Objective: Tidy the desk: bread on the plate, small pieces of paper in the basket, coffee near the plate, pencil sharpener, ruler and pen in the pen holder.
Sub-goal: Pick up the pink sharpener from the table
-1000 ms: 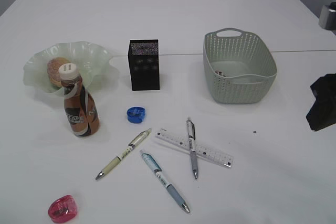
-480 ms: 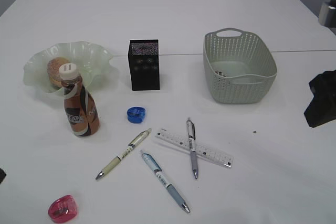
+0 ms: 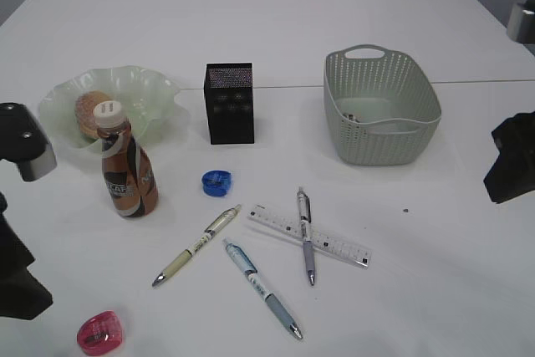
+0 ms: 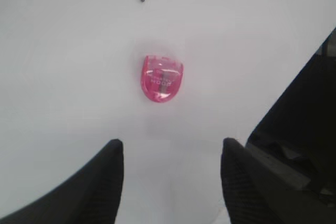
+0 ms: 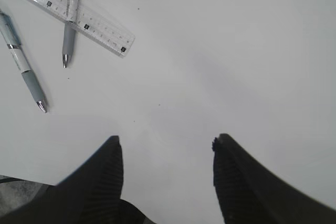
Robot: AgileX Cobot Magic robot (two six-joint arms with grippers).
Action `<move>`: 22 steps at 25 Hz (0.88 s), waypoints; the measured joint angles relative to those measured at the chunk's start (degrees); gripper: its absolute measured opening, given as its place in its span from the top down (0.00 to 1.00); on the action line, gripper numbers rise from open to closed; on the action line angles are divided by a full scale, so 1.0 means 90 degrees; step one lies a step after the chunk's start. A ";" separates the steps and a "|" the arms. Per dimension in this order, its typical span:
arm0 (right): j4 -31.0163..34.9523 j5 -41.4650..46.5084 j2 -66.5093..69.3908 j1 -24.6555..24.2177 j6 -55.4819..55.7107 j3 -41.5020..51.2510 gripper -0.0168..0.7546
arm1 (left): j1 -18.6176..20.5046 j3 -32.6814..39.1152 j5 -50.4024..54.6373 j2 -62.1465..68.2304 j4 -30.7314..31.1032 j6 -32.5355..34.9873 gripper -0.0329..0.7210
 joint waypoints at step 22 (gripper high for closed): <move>0.0000 0.0000 0.0000 0.0000 0.0000 0.0000 0.45 | 0.0000 -0.0014 -0.0831 0.1647 -0.0311 0.2203 0.25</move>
